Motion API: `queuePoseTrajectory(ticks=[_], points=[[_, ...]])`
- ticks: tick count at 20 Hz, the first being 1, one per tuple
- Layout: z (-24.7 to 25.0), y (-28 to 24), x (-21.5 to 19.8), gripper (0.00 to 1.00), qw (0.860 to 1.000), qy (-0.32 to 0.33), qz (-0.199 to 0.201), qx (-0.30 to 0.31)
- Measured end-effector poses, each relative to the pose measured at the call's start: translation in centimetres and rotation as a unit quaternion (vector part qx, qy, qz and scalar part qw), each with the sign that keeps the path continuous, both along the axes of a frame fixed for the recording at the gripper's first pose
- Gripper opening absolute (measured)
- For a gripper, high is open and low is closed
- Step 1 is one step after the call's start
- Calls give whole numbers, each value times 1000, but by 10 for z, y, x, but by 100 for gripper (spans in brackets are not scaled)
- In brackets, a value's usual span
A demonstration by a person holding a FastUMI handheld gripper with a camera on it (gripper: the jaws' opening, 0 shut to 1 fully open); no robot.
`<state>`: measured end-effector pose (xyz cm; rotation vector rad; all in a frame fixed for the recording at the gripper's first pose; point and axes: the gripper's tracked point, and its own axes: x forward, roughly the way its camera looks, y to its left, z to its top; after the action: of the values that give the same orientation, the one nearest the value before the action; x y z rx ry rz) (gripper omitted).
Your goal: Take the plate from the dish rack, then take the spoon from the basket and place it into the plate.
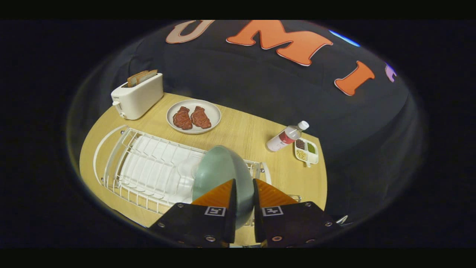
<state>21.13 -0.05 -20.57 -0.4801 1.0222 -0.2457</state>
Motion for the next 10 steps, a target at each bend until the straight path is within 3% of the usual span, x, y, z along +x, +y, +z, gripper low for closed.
queuePoseTrajectory(ticks=[6, 10], points=[[54, 3, -15, 19, 999, -48, 16, 3], [83, -1, -51, 19, 997, -63, 36, 13]])
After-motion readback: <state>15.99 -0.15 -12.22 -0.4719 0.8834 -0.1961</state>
